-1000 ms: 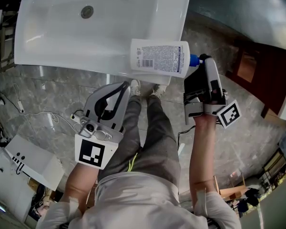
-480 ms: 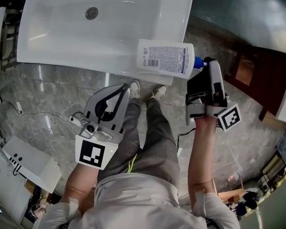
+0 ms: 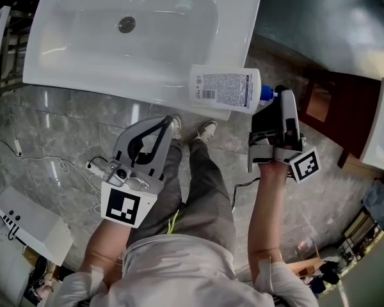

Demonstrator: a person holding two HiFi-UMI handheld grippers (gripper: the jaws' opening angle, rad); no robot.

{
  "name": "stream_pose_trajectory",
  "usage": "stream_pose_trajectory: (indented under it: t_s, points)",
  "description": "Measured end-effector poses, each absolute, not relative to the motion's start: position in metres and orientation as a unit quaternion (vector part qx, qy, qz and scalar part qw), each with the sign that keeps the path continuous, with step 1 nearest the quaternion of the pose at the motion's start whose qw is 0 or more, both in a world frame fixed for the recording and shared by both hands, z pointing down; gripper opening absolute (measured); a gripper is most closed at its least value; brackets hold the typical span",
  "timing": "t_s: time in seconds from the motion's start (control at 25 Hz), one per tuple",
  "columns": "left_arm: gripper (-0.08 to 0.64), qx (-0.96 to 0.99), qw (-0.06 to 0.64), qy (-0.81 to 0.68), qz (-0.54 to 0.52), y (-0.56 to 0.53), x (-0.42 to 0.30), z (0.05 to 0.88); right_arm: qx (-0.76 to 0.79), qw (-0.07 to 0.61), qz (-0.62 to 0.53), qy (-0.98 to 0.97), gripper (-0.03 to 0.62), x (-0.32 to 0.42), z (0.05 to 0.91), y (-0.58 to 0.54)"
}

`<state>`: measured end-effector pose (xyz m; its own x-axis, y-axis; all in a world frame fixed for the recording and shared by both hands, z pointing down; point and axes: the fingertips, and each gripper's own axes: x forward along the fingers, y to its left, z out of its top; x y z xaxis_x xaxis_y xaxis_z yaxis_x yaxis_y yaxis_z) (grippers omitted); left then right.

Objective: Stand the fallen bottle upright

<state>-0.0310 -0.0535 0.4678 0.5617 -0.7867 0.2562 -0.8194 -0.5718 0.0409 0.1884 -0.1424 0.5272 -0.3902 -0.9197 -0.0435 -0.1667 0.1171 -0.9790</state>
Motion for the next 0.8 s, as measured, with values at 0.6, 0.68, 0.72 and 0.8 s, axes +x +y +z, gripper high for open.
stream_pose_trajectory:
  t_s: [0.6,0.68,0.72,0.8]
  points:
    - [0.017,0.881,0.076,-0.46,0.085,-0.057,-0.057,0.451,-0.435,0.356,-0.463,0.685,0.19,0.177,0.481,-0.152]
    - [0.017,0.881,0.075,-0.46,0.084,-0.055,-0.059,0.447,-0.437,0.353,-0.454,0.692,0.189,0.175,0.472,-0.152]
    - [0.017,0.881,0.074,-0.46,0.083,-0.055,-0.06,0.446,-0.439,0.35,-0.448,0.696,0.189,0.173,0.468,-0.153]
    - [0.017,0.88,0.075,-0.461,0.082,-0.056,-0.064,0.445,-0.442,0.344,-0.436,0.705,0.189,0.17,0.462,-0.154]
